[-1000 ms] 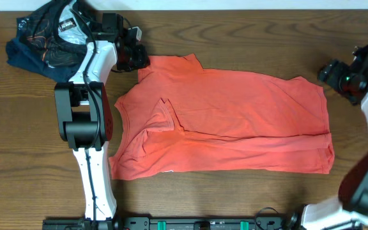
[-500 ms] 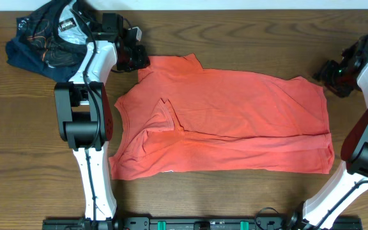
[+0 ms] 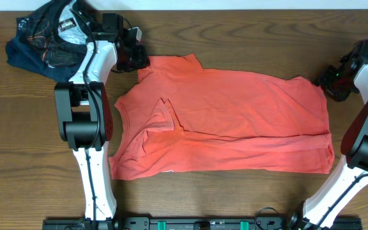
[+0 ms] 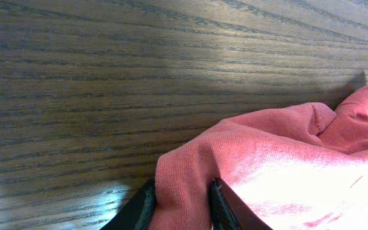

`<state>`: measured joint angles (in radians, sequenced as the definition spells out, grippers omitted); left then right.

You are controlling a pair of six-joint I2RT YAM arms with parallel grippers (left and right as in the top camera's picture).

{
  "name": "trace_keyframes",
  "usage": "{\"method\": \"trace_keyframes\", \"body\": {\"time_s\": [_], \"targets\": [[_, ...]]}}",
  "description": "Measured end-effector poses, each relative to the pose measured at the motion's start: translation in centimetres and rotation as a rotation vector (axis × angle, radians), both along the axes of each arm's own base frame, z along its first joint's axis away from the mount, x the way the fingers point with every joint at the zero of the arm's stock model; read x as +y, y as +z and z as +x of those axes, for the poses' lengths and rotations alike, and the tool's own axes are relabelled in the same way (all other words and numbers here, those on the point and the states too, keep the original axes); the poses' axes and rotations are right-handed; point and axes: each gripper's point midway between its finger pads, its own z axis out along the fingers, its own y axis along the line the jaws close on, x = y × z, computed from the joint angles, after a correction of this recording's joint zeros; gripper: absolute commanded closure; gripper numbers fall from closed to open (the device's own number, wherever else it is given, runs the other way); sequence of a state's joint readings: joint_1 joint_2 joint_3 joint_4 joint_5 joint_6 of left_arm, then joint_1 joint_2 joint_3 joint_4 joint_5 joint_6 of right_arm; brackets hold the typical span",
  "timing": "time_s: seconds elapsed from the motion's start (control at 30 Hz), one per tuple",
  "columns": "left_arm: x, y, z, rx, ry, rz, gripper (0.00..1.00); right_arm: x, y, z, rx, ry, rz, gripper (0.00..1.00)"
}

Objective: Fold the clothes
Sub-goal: 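Fold the far edge toward the robot with both grippers over the shirt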

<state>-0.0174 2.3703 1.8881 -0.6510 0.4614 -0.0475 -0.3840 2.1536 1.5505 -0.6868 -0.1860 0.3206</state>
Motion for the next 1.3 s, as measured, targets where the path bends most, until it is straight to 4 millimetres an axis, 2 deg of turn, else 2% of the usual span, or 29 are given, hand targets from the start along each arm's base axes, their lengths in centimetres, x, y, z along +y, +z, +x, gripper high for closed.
{"method": "trace_keyframes", "body": {"time_s": [0.27,0.53,0.63,0.7,0.73,0.83,0.93,1.07,1.23,1.3], "targets": [[0.0,0.0,0.0,0.000,0.000,0.000,0.71,0.1,0.0,0.1,-0.002,-0.002,0.000,0.48],[0.0,0.0,0.0,0.001,0.000,0.000,0.71,0.9,-0.7,0.4,0.018,0.013,-0.021,0.64],[0.0,0.0,0.0,0.001,0.000,0.000,0.71,0.8,-0.8,0.3,0.023,0.011,-0.028,0.80],[0.0,0.0,0.0,0.000,0.000,0.000,0.71,0.7,-0.9,0.3,0.028,0.007,-0.032,0.95],[0.0,0.0,0.0,-0.001,0.000,0.000,0.71,0.6,-1.0,0.2,0.031,0.003,-0.034,0.99],[0.0,0.1,0.3,-0.013,0.000,0.000,0.72,0.5,-1.1,0.3,0.032,-0.013,-0.036,0.99],[0.0,0.2,0.6,-0.027,0.003,-0.002,0.85,0.4,-1.0,0.3,0.030,-0.026,-0.034,0.99],[0.0,0.7,1.1,-0.047,0.002,-0.002,0.86,0.3,-0.7,0.5,0.045,-0.038,-0.030,0.99],[0.0,1.9,1.2,-0.065,0.003,-0.002,0.88,-0.4,1.4,1.1,0.053,-0.052,-0.030,0.99],[0.0,3.1,1.2,-0.083,0.004,-0.003,0.90,-0.9,2.9,1.5,0.045,-0.059,-0.033,0.99]]}}
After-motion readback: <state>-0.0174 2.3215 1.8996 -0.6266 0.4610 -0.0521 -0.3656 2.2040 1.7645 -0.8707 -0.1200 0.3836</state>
